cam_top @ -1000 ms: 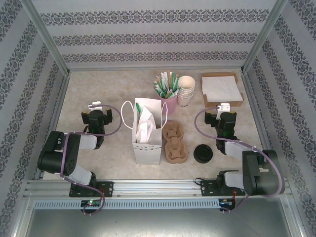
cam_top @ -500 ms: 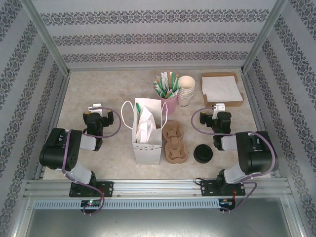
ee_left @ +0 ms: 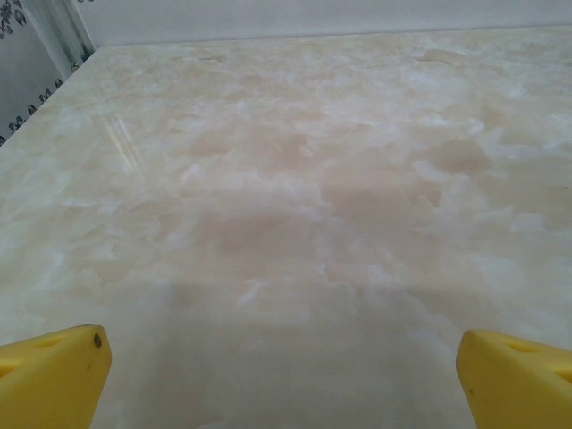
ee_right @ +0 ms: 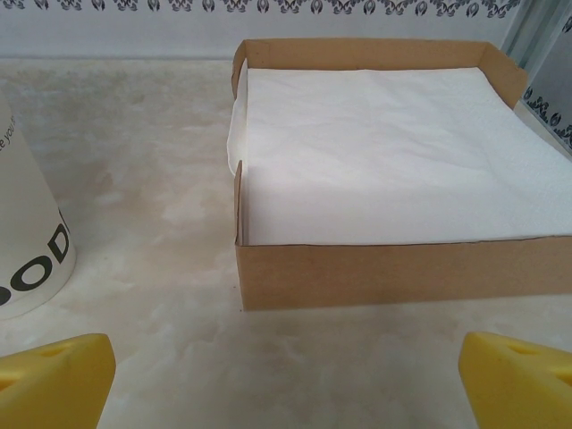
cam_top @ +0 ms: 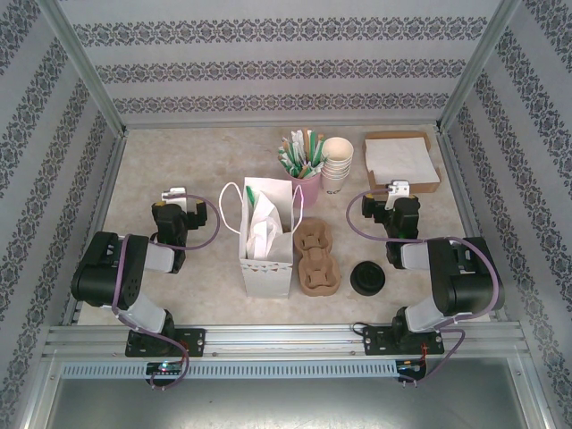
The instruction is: Pack the takeout coffee
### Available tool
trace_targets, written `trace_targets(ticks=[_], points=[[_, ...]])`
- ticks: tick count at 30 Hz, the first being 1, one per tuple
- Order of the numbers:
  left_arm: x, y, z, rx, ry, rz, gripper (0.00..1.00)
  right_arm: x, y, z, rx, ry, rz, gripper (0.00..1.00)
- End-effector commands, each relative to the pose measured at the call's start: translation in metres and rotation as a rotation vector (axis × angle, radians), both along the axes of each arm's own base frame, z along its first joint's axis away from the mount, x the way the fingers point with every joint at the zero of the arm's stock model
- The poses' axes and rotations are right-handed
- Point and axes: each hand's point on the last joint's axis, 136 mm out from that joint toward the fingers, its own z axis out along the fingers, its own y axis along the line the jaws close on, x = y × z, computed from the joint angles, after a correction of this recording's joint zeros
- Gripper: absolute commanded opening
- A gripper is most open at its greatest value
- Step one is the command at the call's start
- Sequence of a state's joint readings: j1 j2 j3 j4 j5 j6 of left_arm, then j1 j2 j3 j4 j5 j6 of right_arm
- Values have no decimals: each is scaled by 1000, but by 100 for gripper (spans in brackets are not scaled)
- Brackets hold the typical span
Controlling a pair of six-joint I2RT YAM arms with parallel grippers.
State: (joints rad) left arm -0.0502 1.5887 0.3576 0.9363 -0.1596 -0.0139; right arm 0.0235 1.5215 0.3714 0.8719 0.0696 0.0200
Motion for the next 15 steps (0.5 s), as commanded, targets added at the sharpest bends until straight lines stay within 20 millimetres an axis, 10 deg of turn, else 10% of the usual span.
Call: trace_targets(ticks=[1,15], points=[[7,1,14,6,-57,-11,100,5,0,14,9,-46,-7,98],[7,1,15,6,-58,-11,100,7,3,13,20,-37,22,98]])
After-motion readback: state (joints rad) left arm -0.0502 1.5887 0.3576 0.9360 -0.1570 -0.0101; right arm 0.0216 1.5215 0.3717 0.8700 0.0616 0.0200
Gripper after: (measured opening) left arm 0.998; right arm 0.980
